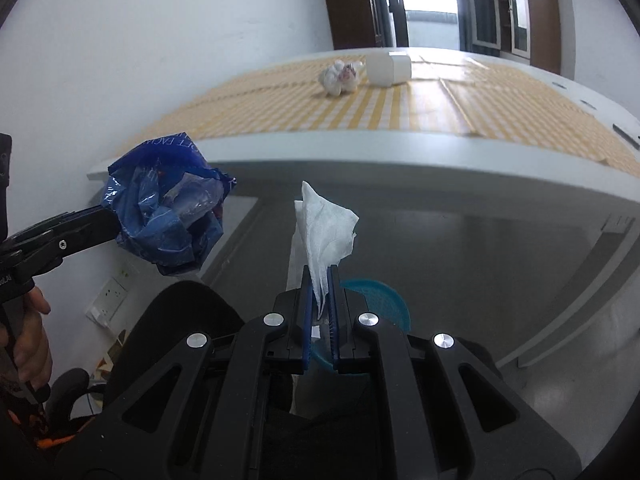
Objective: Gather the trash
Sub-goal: 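Lift the blue bag and tissue off the table and lower them over the basket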
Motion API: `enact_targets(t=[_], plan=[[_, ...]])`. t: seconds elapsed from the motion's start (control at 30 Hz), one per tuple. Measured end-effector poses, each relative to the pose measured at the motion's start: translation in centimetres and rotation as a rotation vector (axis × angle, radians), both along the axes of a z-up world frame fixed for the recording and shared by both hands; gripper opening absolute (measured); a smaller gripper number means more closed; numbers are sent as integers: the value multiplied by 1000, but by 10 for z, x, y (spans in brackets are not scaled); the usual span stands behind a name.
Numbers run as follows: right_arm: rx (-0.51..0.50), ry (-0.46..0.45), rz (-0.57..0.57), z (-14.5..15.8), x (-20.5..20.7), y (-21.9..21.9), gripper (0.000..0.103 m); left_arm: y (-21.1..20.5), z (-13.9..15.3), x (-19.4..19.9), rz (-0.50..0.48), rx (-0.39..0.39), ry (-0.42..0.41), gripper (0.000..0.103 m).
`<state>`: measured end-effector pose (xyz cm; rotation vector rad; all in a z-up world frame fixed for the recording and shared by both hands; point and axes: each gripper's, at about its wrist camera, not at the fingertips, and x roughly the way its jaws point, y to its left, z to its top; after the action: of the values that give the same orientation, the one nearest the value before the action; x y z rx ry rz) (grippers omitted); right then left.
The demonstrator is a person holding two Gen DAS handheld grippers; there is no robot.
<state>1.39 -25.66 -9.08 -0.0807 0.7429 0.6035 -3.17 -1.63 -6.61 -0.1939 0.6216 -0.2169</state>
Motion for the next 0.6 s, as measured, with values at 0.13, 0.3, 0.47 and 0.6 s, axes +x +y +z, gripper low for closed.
enact_targets(t=[0.13,0.3,0.47,0.6], plan=[[-19,25,-2,-14,4,5,6,3,-26,7,-7,-19,49,35],[-58,77,-4,-44,14,16,6,2,-57,17,-8,-5,93,34],[-89,143,6,-80,26,24,6,5,-93,32,-2,-3,177,34],[-120,195,2,-107,39,30,6,9,-112,44,10,-11,218,34]])
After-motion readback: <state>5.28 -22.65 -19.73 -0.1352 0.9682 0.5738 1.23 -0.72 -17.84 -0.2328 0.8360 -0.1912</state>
